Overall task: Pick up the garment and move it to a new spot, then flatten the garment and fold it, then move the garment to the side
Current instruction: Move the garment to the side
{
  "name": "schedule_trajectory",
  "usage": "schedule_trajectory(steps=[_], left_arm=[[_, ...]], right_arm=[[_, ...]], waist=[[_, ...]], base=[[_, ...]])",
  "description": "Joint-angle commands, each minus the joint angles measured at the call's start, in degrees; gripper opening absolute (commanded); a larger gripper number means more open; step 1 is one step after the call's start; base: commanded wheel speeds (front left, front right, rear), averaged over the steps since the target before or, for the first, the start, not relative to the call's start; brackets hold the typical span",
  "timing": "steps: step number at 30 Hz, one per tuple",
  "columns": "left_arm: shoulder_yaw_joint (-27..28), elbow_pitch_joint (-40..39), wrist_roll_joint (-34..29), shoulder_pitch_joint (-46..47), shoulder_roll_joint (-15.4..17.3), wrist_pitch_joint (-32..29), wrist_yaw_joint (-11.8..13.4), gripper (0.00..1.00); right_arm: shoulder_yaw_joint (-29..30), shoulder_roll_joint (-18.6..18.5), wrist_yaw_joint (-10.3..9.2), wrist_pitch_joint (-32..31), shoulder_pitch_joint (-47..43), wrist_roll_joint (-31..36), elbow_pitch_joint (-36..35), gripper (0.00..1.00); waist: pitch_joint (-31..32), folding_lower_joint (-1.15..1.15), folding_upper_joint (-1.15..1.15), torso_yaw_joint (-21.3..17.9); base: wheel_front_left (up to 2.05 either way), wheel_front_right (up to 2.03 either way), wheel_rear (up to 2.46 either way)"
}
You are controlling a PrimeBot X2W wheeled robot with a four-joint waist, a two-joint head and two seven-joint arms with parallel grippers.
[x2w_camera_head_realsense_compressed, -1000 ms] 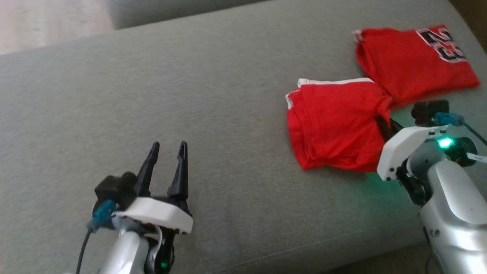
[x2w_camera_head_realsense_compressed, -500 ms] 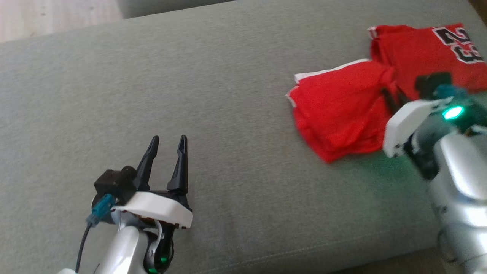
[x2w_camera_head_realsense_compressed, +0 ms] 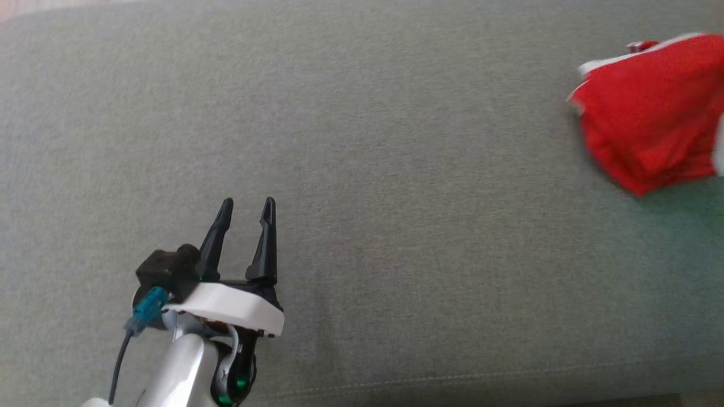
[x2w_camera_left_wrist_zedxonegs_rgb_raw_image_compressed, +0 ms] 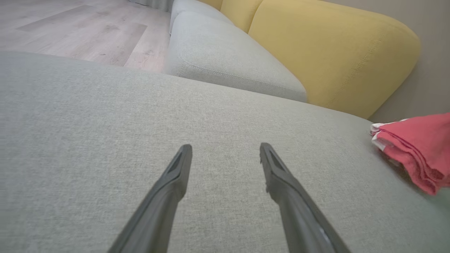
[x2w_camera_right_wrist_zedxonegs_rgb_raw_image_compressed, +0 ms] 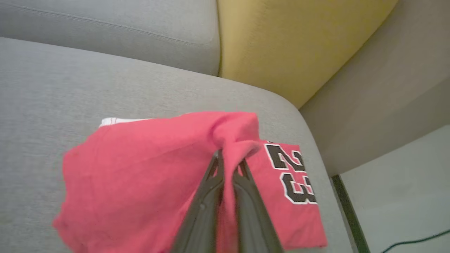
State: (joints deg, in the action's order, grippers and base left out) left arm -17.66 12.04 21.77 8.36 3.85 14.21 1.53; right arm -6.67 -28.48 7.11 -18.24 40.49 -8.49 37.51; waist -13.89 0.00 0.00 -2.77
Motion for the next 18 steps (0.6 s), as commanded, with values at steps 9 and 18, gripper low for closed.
schedule_trajectory(steps=[9,18], left_arm=[[2.0,-2.8,-0.2,2.7,1.6,0.6,0.4,1.00],[1.4,-3.7,-0.6,3.7,2.2,-0.1,0.8,1.00]], right_arm=[[6.6,-6.1,0.37,2.3,1.6,4.1,2.1,0.00],[7.7,-4.8,0.37,5.1,2.8,7.4,8.1,0.00]], waist=[[-3.0,0.00,0.00,2.0],[-4.9,0.00,0.00,2.0]], base=[[0.00,0.00,0.00],[0.00,0.00,0.00]])
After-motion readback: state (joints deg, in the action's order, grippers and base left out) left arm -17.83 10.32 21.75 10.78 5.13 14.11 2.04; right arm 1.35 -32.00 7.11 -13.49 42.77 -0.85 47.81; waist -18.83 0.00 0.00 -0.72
